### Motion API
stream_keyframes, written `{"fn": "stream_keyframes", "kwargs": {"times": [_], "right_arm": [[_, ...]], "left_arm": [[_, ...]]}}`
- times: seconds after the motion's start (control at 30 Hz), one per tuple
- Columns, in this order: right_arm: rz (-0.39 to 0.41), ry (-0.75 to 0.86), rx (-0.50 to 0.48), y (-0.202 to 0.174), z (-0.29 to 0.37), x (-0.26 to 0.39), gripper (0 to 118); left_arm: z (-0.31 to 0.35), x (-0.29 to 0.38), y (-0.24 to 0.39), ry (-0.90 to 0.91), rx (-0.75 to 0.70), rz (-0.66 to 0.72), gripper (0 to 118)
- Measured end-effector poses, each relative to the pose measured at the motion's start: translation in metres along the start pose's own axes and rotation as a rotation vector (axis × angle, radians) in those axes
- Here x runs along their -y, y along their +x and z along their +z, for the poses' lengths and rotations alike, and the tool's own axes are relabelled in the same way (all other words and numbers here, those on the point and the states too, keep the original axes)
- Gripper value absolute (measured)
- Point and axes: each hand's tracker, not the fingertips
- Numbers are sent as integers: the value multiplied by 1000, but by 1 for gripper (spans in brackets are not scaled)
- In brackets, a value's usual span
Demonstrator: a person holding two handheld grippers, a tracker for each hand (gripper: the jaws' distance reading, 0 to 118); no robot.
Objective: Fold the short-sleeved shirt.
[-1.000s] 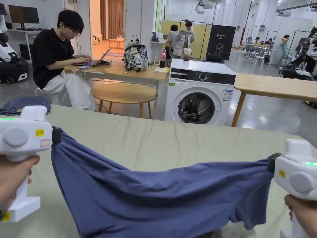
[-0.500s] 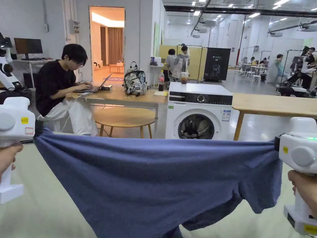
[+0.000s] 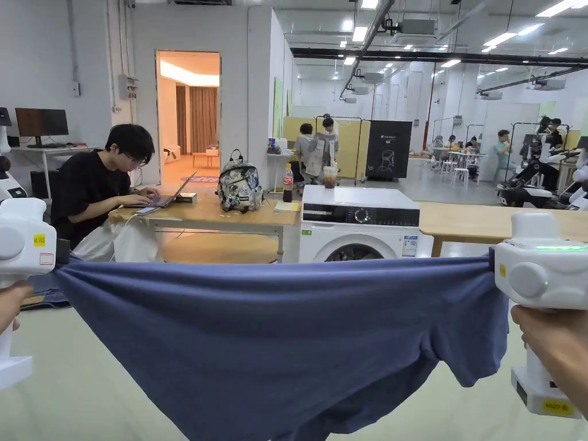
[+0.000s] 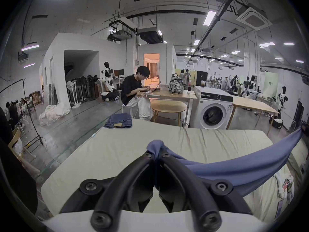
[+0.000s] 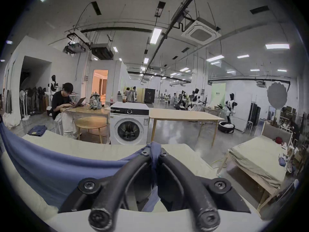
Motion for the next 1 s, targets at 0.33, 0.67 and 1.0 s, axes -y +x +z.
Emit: {"fn": "stream_keyframes", "kwargs": {"times": [0.33, 0.67, 1.0], "right_arm": [[12, 28, 4, -6, -8, 4, 3], [52, -87, -1, 7, 27, 102, 3], [118, -229, -34, 22, 89, 200, 3]], "left_arm": [[1, 6, 12, 27, -4, -30, 0], [-5, 110, 0, -80, 24, -40, 0], [44, 212, -22, -164, 75, -36, 0]]}}
